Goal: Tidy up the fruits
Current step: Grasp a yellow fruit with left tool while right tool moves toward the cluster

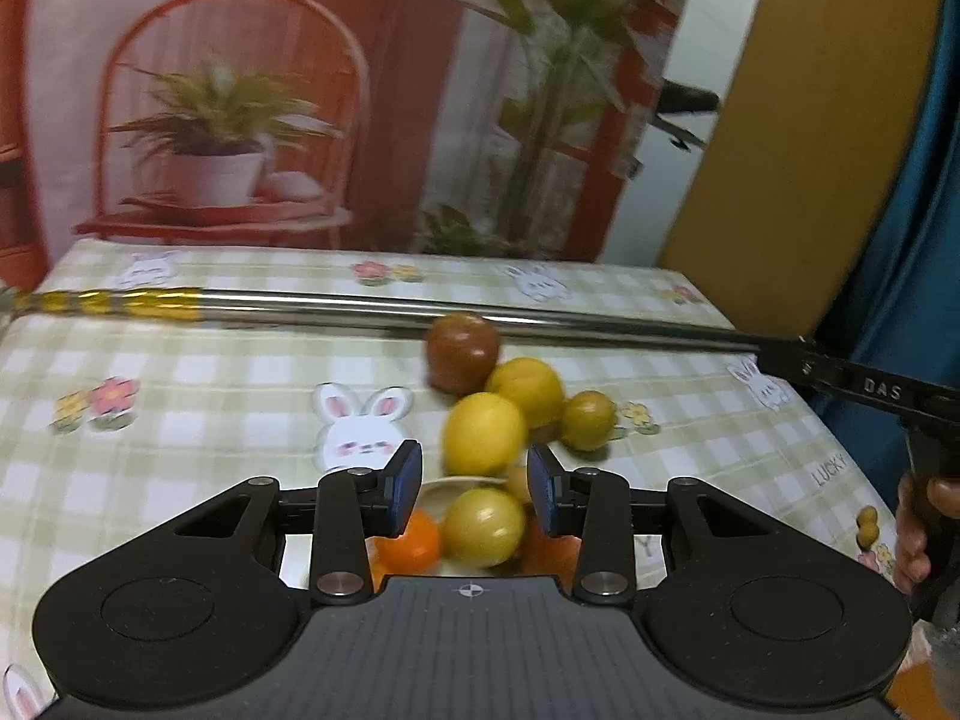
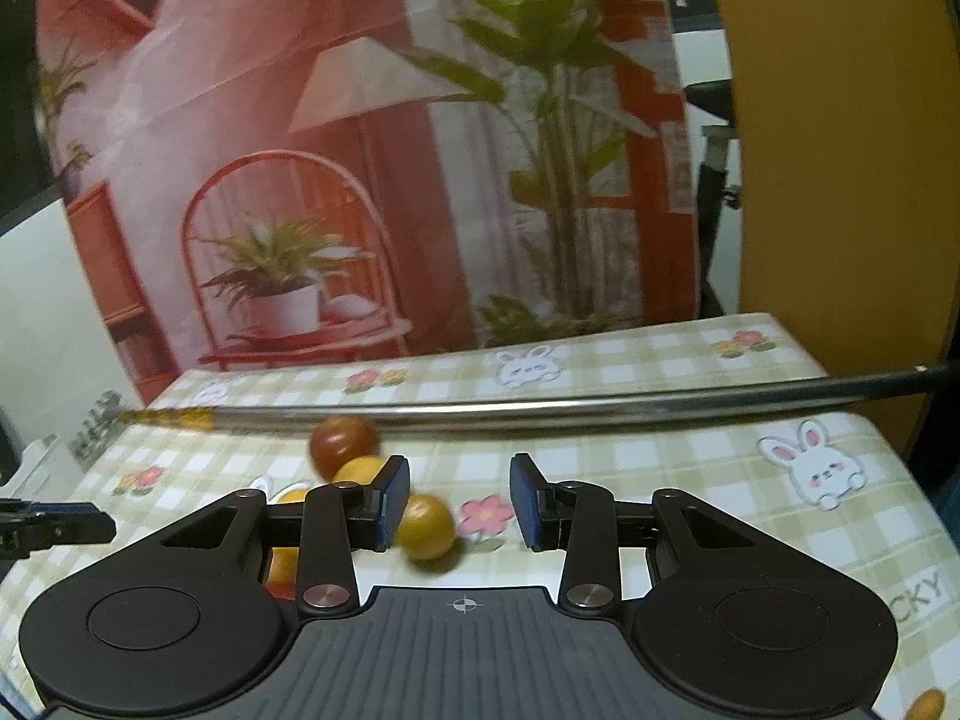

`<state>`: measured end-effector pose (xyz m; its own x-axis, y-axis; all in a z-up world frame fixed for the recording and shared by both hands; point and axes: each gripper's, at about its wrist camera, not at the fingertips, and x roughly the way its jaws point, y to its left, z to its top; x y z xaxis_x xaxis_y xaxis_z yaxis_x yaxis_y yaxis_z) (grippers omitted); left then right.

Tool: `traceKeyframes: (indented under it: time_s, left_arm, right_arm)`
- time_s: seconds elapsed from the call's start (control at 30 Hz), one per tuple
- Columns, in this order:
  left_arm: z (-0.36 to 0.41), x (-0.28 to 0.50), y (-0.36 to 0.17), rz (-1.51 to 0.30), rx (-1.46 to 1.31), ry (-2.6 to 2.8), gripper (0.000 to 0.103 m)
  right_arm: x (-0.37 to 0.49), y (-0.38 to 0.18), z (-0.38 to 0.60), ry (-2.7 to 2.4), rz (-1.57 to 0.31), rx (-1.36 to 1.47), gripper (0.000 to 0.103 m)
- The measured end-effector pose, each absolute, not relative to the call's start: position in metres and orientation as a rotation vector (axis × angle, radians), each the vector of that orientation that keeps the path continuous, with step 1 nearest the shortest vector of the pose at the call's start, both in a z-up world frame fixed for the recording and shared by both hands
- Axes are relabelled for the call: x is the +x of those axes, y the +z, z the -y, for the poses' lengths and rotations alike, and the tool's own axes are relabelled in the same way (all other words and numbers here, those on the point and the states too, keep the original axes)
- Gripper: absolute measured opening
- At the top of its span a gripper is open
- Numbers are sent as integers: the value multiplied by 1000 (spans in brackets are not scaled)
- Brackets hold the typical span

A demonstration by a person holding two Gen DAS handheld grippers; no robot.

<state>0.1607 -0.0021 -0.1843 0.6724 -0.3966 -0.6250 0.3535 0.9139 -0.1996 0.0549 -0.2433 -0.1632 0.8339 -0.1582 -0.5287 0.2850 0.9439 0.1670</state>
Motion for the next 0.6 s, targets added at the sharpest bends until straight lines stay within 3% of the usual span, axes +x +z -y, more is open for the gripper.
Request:
traceKeyframes:
  time_s: [0.33,0.6]
  left_arm:
    - [83,227,-217,-865,22,-589,41]
    - [139,253,-243,-857,223,-589,41]
  right_arm:
    - [68,-180,274,-271,-543,277,34]
    - [64,-202,294,-269,-536,368,35]
